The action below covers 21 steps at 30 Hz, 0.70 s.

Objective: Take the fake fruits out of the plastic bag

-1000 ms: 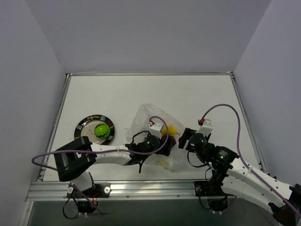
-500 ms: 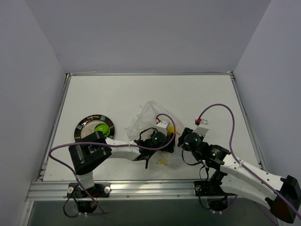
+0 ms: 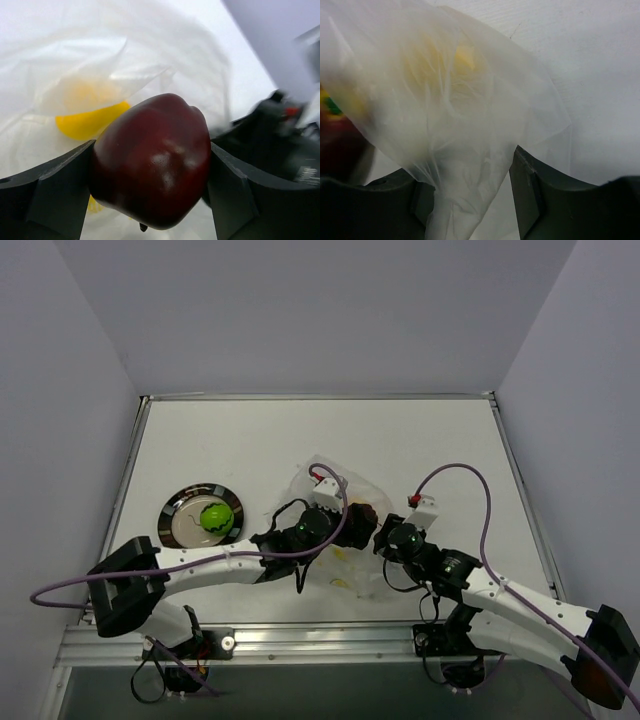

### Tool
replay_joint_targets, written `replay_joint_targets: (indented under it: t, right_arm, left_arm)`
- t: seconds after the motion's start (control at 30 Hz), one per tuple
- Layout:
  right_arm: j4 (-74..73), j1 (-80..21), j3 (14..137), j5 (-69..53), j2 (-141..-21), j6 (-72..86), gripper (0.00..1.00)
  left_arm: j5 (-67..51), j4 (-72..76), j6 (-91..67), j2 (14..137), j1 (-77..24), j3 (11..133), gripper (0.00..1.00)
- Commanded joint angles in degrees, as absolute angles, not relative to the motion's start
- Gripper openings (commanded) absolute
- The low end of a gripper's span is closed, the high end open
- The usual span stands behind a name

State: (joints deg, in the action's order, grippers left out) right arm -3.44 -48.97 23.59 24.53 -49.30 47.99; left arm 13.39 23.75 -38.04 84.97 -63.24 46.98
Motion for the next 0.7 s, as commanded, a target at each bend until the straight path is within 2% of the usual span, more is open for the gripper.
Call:
replay_joint_targets:
  t: [0.0, 0.3, 0.5, 0.53, 0.63, 0.67]
  right_arm:
    - [-1.7, -49.5, 22.5, 24.2, -49.9, 47.9, 0.45]
    - [-1.6, -49.7, 22.3, 25.6, -48.7, 46.8, 0.45]
    - [-1.6, -49.7, 23.4, 27.2, -50.2, 45.8, 0.45]
    - [-1.6, -49.7, 23.5, 27.2, -50.1, 45.6, 0.45]
    - [-1.6, -49.7, 23.8, 27.3, -49.5, 45.3, 0.45]
    - [-1.7, -49.7, 24.1, 27.3, -49.4, 45.0, 0.45]
  left_arm:
    - [11.7, 25.2, -39.5, 80.2, -62.8, 46.1, 0.49]
    - [6.3, 24.6, -41.2, 69.9, -63.1, 46.0, 0.47]
    - [8.4, 10.4, -35.7, 53.4, -63.7, 50.7, 0.47]
    - [10.2, 7.8, -34.3, 51.3, -63.6, 52.3, 0.47]
    - [26.1, -6.4, -29.9, 44.2, -63.5, 54.7, 0.47]
    - [36.1, -9.4, -28.5, 42.9, -63.4, 55.3, 0.47]
